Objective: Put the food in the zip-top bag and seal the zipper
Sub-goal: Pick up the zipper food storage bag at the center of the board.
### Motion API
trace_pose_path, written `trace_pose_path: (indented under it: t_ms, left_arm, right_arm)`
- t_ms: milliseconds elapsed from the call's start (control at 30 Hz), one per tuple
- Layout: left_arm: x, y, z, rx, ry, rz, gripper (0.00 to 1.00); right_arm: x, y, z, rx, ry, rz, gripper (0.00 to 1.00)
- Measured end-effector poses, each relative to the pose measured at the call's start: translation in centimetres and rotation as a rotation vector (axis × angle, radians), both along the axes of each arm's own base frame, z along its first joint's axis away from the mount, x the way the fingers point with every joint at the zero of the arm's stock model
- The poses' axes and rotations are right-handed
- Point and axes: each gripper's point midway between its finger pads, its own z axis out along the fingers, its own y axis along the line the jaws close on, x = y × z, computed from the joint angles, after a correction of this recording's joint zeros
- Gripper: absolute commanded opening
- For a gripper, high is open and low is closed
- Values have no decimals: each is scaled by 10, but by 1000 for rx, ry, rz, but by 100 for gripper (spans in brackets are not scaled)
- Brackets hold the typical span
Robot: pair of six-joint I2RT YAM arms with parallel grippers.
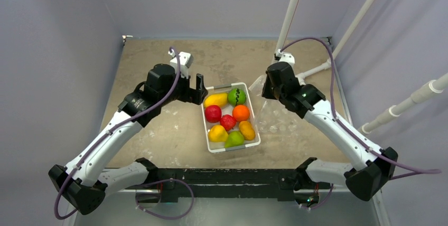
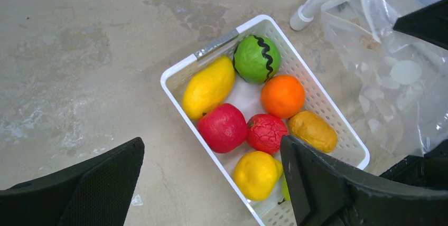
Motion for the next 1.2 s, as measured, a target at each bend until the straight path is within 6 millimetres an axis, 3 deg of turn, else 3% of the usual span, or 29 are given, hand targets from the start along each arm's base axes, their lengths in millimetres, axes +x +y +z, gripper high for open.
trace_pose_path:
  t_ms: [200,500,733,867,1033,1200]
  left_arm:
    - [12,9,19,-6,-31,92,99]
    - [21,28,50,8,-83,209,99]
    - [34,27,55,26,-67,247,99]
    - [42,28,53,10,-42,260,98]
    - [55,50,52,-65,5,304,96]
    - [57,51,55,-137,34,282,94]
  right_arm:
    - [0,10,42,51,-110,97,0]
    - [-2,34,90,96,-257,290,0]
    - [-2,56,135,118,-429,460,0]
    - [-4,67,153,112,-516,556,0]
    - [-10,81,170,94,-630,682,0]
    - [-21,85,172,43,-723,788,0]
